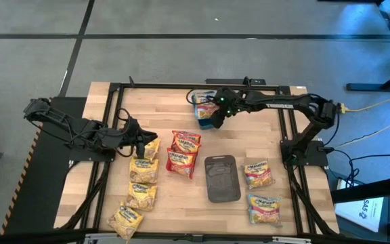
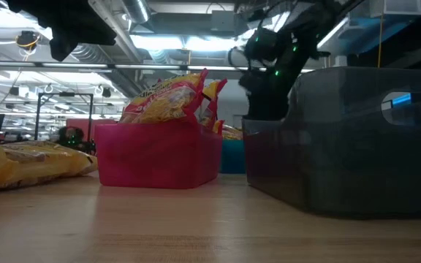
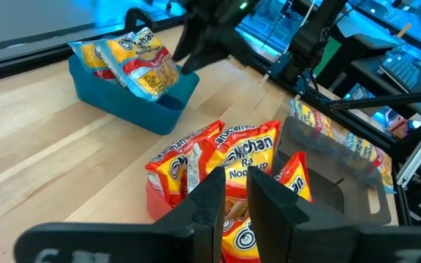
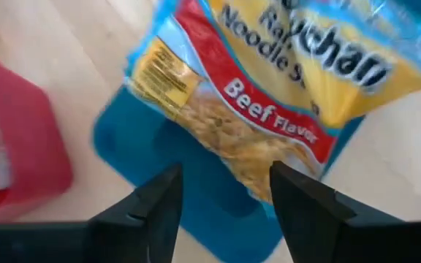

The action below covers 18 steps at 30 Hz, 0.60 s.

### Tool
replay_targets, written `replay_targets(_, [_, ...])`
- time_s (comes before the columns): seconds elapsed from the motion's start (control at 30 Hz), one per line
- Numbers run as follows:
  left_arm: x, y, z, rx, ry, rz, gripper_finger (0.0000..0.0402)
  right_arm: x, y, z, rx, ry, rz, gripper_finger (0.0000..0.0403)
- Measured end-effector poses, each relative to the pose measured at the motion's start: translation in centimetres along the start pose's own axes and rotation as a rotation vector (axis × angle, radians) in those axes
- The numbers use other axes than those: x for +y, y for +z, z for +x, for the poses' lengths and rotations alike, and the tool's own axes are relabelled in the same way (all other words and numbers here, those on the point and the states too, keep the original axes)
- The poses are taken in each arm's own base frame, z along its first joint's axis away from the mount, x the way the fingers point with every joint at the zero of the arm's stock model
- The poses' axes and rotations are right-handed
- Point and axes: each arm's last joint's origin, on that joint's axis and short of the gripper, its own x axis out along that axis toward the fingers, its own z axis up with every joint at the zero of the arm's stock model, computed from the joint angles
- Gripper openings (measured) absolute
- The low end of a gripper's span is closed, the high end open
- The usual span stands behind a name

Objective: Sort Maruchan noodles
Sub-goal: Put the blue bag into the blue bin

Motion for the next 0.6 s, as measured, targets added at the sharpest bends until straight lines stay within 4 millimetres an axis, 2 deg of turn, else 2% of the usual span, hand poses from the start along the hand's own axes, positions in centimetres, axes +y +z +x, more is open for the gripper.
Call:
replay_targets(0.23, [0.0,0.0,0.0,0.001,0.0,0.001,0.0053,0.2,-0.3,3.5,0.05,0.121,0.024,0.0198])
replay_targets(0.6, [0.0,0.0,0.0,0.001,0.0,0.001,0.0053,-0.2,0.3,4.1,-0.058,-0.024,0.044,0.0111])
